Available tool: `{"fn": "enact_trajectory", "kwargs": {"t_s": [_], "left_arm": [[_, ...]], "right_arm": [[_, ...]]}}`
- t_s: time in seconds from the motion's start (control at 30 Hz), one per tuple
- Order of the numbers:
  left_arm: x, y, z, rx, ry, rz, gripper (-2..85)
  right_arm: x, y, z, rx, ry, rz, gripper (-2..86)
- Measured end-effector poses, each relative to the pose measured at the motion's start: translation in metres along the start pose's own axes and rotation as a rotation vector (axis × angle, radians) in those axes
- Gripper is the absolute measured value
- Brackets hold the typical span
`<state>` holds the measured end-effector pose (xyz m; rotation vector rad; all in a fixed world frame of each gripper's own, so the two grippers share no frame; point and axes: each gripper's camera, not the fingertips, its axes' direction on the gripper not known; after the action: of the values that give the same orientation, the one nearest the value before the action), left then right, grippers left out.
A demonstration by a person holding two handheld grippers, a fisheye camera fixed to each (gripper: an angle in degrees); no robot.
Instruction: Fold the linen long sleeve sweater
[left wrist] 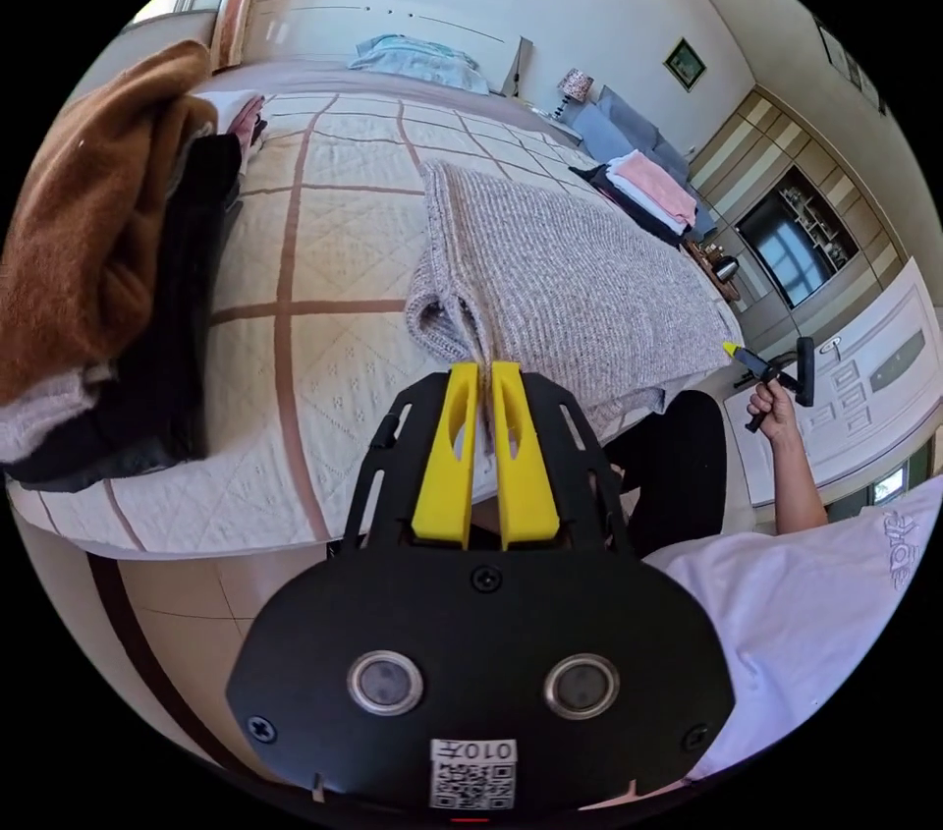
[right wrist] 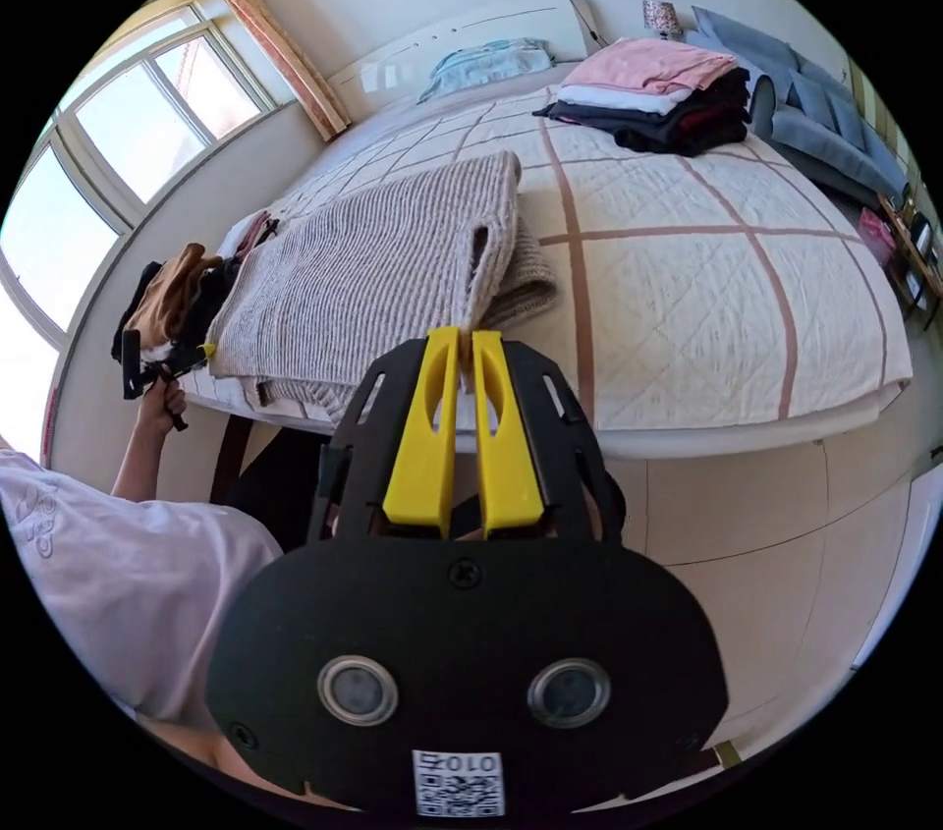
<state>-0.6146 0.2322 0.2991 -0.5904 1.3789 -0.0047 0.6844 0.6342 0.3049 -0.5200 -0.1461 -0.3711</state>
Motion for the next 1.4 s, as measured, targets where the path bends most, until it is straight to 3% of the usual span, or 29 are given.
{"fn": "enact_trajectory", "kwargs": {"t_s": [0.17, 0.5, 0.63, 0.83, 1.1, 1.4], "left_arm": [[-0.024, 0.003, 0.014, -0.048, 0.057, -0.046, 6.3], [-0.021, -0.023, -0.058, 0.109, -0.182, -0.035, 13.6], [-0.039, -0.054, -0.035, 0.080, -0.152, -0.072, 14.3], [-0.077, -0.066, 0.008, -0.012, -0.036, -0.193, 13.2], [-0.134, -0.047, 0.004, 0.093, 0.313, -0.331, 9.1], [-0.139, -0.044, -0.011, 0.188, 0.463, -0.288, 7.4]], "right_arm": [[-0.003, 0.006, 0.034, -0.087, 0.027, 0.002, 4.0], [-0.053, 0.025, 0.004, 0.259, 0.292, 0.071, 7.4], [-0.105, 0.001, 0.020, 0.226, 0.277, -0.079, 7.7], [-0.164, -0.016, 0.057, 0.197, 0.218, -0.226, 7.5], [-0.234, -0.043, 0.118, 0.135, 0.081, -0.377, 7.4], [-0.280, -0.040, 0.174, 0.066, 0.061, -0.426, 7.9]]}}
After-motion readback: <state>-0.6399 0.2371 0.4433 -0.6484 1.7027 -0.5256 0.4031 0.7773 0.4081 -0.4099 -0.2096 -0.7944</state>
